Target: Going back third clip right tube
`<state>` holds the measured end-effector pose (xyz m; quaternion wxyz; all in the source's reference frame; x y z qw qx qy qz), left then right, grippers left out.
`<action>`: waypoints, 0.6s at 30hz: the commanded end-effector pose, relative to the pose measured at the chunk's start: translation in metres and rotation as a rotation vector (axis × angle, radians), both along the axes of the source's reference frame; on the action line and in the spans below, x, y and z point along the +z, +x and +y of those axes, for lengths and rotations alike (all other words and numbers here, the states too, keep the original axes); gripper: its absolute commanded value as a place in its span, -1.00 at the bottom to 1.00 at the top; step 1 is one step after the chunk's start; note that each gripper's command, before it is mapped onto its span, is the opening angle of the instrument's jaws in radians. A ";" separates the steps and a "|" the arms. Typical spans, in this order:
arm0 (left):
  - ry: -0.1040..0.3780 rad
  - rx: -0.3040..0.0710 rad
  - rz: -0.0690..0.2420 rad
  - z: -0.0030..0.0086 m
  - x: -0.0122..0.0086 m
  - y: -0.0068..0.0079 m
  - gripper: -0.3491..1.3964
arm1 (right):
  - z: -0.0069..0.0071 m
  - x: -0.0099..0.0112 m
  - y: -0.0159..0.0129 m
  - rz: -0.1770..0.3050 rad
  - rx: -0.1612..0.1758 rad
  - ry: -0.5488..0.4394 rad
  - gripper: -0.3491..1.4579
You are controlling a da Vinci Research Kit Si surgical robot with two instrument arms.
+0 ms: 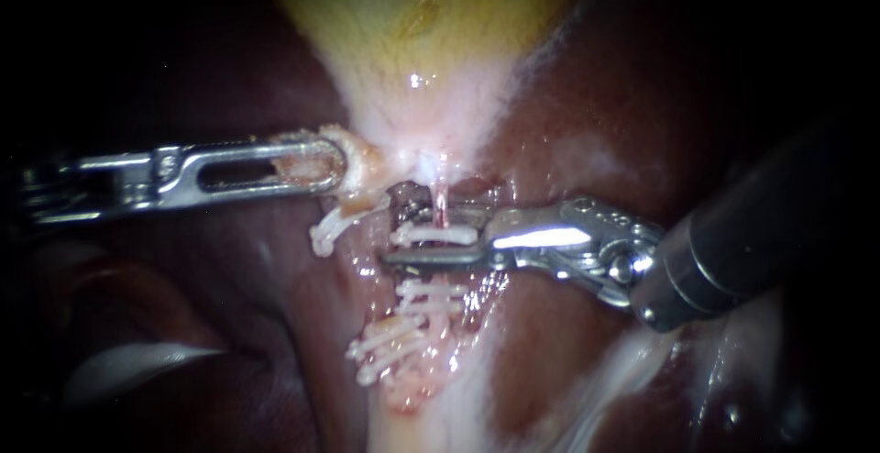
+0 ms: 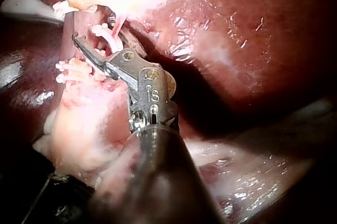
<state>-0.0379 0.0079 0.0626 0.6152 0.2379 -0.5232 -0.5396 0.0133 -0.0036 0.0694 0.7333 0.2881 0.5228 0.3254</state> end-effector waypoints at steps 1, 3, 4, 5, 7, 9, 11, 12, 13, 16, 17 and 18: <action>0.000 0.000 0.000 0.0000 0.0000 0.0000 -1.00 | -0.0001 0.0003 -0.0002 -0.002 -0.001 -0.011 -0.06; 0.000 0.000 0.000 0.0000 0.0000 0.0000 -1.00 | -0.0001 0.0009 -0.0005 0.001 -0.014 -0.047 -0.06; 0.000 0.000 0.000 0.0000 0.0000 0.0000 -1.00 | -0.0001 0.0011 -0.0008 0.002 -0.019 -0.059 -0.06; -0.001 0.000 0.000 -0.0001 0.0001 0.0000 -1.00 | -0.0001 0.0012 -0.0011 0.004 -0.026 -0.076 -0.06; -0.001 0.000 0.000 -0.0001 0.0001 0.0000 -1.00 | 0.0000 0.0011 -0.0020 0.010 -0.045 -0.120 -0.06; -0.001 0.000 0.000 -0.0001 0.0001 0.0000 -1.00 | 0.0000 0.0008 -0.0028 0.017 -0.065 -0.163 -0.06; -0.001 0.000 0.000 -0.0001 0.0001 0.0000 -1.00 | 0.0001 0.0002 -0.0040 0.026 -0.088 -0.209 -0.06; -0.001 0.000 0.000 -0.0001 0.0001 0.0000 -1.00 | 0.0002 -0.0001 -0.0045 0.030 -0.096 -0.224 -0.06; -0.001 0.000 0.000 -0.0001 0.0001 0.0000 -1.00 | 0.0002 -0.0005 -0.0052 0.035 -0.107 -0.244 -0.06; -0.001 0.001 0.000 -0.0002 0.0001 0.0001 -1.00 | 0.0005 -0.0018 -0.0069 0.048 -0.134 -0.293 -0.06; -0.001 0.001 0.000 -0.0002 0.0001 0.0001 -1.00 | 0.0006 -0.0022 -0.0074 0.052 -0.140 -0.301 -0.06; -0.001 0.001 0.000 -0.0002 0.0001 0.0001 -1.00 | 0.0007 -0.0026 -0.0079 0.056 -0.146 -0.310 -0.06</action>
